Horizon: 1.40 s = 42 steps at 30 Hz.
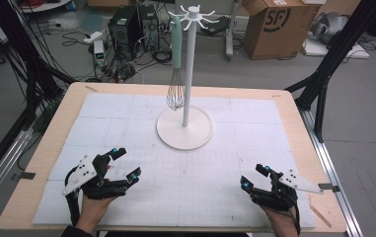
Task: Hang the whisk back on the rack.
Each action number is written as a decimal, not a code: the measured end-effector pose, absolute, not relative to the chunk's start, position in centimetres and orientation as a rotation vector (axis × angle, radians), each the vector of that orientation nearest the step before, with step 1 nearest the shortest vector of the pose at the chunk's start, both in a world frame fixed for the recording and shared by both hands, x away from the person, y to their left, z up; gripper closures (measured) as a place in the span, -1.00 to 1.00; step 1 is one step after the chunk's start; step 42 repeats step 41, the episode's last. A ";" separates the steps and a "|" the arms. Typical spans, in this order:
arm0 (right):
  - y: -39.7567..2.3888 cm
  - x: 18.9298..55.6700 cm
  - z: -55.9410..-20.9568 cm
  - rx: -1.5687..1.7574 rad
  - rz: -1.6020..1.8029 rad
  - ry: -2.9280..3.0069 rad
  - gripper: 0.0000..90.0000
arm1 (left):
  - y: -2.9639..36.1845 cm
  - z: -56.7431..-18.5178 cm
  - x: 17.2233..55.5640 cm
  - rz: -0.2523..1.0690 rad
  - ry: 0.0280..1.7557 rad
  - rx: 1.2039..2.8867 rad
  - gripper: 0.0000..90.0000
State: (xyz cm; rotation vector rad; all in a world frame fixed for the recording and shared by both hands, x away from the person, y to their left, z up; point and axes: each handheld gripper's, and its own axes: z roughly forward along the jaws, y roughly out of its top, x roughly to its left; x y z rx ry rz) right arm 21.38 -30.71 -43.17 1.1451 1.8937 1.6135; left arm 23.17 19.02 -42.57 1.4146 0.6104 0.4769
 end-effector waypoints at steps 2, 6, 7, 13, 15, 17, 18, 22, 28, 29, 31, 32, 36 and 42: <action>-30.8 21.3 -43.2 1.124 1.612 1.881 -0.53 | 19.0 -42.9 23.0 0.472 0.623 1.419 -0.59; -30.7 21.1 -43.3 1.089 1.609 1.870 -0.56 | 19.1 -43.4 22.6 0.465 0.642 1.409 -0.60; -30.6 21.0 -43.3 1.079 1.604 1.871 -0.56 | 19.2 -43.5 22.4 0.469 0.642 1.408 -0.60; -30.0 20.8 -43.4 1.030 1.570 1.883 -0.58 | 19.5 -43.9 22.2 0.509 0.651 1.424 -0.60; -29.8 20.7 -43.4 1.010 1.551 1.886 -0.58 | 19.6 -44.0 22.3 0.515 0.653 1.421 -0.61; -29.7 20.6 -43.5 0.995 1.536 1.895 -0.58 | 19.6 -44.2 22.3 0.531 0.653 1.437 -0.61; -29.7 20.6 -43.5 0.994 1.536 1.894 -0.58 | 19.6 -44.3 22.4 0.545 0.659 1.445 -0.61; -29.7 20.5 -43.6 0.993 1.531 1.885 -0.58 | 19.9 -44.3 22.6 0.531 0.672 1.421 -0.61; -29.8 20.5 -43.6 0.999 1.534 1.872 -0.58 | 19.9 -44.4 22.8 0.540 0.678 1.425 -0.61; -29.8 20.5 -43.6 0.996 1.536 1.870 -0.58 | 20.0 -44.4 22.8 0.541 0.679 1.425 -0.61; -29.8 20.5 -43.6 0.996 1.536 1.868 -0.58 | 20.0 -44.5 22.8 0.539 0.684 1.424 -0.61; -29.8 20.5 -43.6 0.996 1.535 1.867 -0.58 | 20.0 -44.5 22.9 0.539 0.684 1.425 -0.61; -29.8 20.4 -43.5 0.991 1.540 1.863 -0.58 | 20.0 -44.4 22.9 0.543 0.683 1.420 -0.61; -29.8 20.5 -43.6 0.991 1.538 1.861 -0.58 | 20.1 -44.4 22.9 0.546 0.688 1.416 -0.60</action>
